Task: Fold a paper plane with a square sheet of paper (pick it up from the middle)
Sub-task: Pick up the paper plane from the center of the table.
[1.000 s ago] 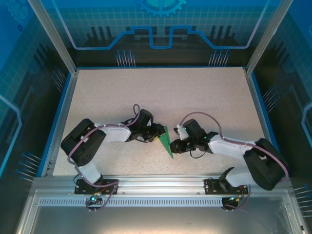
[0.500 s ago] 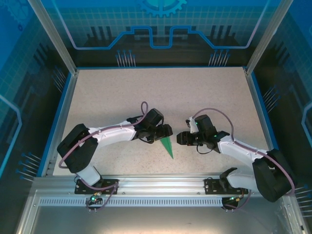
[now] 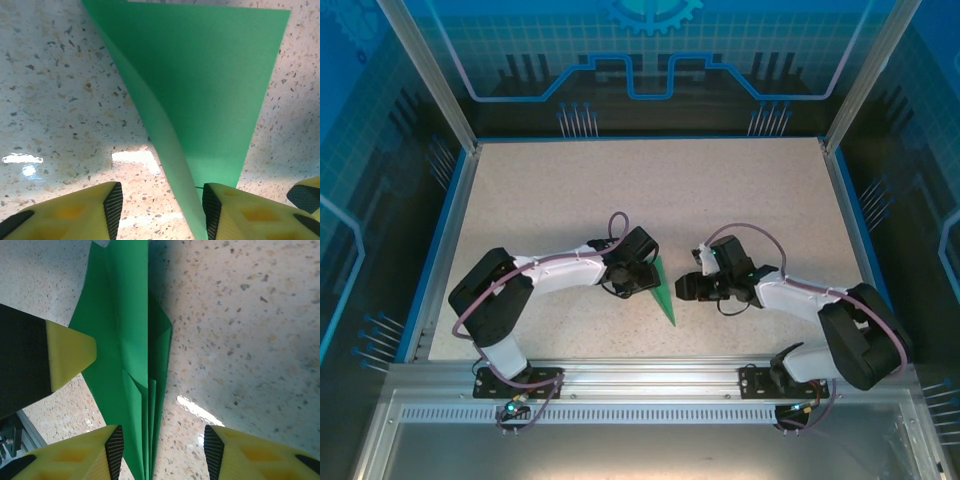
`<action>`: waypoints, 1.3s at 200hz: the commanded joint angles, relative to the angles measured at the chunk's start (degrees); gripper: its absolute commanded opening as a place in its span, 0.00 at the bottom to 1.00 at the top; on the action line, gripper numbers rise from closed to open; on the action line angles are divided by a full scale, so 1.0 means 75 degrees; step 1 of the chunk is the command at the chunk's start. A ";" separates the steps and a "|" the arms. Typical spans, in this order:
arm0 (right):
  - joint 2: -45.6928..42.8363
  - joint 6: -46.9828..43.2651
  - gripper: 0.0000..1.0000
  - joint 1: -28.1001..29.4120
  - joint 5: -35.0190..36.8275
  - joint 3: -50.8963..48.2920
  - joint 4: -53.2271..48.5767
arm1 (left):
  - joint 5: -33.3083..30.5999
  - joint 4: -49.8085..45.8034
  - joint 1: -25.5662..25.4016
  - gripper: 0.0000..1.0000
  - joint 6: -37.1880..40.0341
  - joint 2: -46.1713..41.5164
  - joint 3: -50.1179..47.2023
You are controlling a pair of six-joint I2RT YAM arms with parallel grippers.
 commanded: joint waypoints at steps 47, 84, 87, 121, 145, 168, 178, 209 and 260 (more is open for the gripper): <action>0.0668 -0.0121 0.51 0.0667 -0.0179 0.0684 0.0184 | -0.0246 0.0067 0.0005 0.21 0.0076 -0.0614 -0.0539; 0.1097 -0.0275 0.52 0.0999 -0.0157 0.1015 0.0017 | -0.0232 0.0180 0.0002 0.17 0.0108 -0.0653 -0.0710; 0.1135 -0.0290 0.52 0.1030 -0.0131 0.1061 -0.0009 | -0.0235 0.0187 -0.0006 0.17 0.0108 -0.0653 -0.0727; 0.1451 -0.0366 0.52 0.1204 0.0011 0.1265 -0.0166 | -0.0234 0.0218 0.0001 0.16 0.0128 -0.0653 -0.0812; 0.1304 -0.0513 0.51 0.1279 0.0342 0.1359 -0.0531 | -0.0242 0.0243 -0.0003 0.16 0.0142 -0.0653 -0.0835; 0.0531 -0.0598 0.56 0.1140 0.1024 0.1277 -0.0842 | -0.0236 0.0252 0.0005 0.16 0.0142 -0.0688 -0.0842; 0.0388 -0.0722 0.59 0.1061 0.1050 0.1330 -0.0965 | -0.0247 0.0253 0.0005 0.16 0.0137 -0.0700 -0.0859; 0.0907 -0.0858 0.62 0.0998 0.0523 0.1470 -0.0757 | -0.0224 0.0292 0.0001 0.16 0.0155 -0.0688 -0.0825; 0.1720 -0.0853 0.62 0.1217 0.0147 0.1649 -0.0447 | -0.0184 0.0342 0.0010 0.16 0.0155 -0.0653 -0.0814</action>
